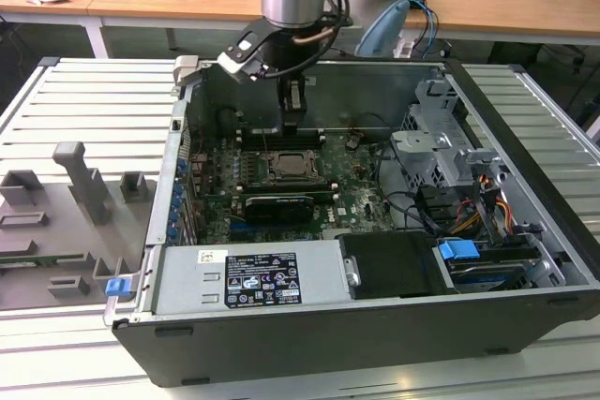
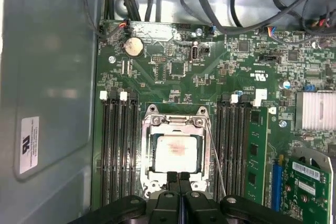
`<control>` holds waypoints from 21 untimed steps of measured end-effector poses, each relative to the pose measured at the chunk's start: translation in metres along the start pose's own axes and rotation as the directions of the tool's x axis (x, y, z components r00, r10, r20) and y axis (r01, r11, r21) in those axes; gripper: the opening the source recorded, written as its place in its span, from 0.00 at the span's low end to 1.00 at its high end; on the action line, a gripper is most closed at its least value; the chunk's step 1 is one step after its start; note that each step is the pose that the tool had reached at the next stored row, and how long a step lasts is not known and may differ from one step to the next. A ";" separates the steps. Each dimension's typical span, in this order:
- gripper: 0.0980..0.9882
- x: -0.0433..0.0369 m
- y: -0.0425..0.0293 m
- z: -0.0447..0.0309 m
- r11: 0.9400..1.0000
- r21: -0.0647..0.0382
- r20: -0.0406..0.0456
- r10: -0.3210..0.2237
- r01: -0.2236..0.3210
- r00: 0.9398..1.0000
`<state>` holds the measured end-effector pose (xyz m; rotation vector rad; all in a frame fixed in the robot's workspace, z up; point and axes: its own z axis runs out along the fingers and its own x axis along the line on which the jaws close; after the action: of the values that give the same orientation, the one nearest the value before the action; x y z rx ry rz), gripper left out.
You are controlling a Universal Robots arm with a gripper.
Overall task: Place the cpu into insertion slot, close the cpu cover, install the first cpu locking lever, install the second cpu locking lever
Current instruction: 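Install the first cpu locking lever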
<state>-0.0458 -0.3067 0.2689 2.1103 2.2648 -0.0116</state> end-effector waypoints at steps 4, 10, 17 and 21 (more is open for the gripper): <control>0.01 0.0001 -0.0009 0.0006 0.997 -0.003 -0.002 -0.083 0.083 0.997; 0.01 0.0003 -0.0028 0.0020 0.977 -0.006 -0.001 -0.215 0.215 0.977; 0.01 0.0001 -0.0028 0.0020 0.937 -0.008 0.000 -0.350 0.350 0.937; 0.01 0.0001 -0.0028 0.0022 0.903 -0.012 -0.001 -0.429 0.429 0.903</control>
<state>-0.0486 -0.3069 0.2666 1.5596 2.6712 -0.0106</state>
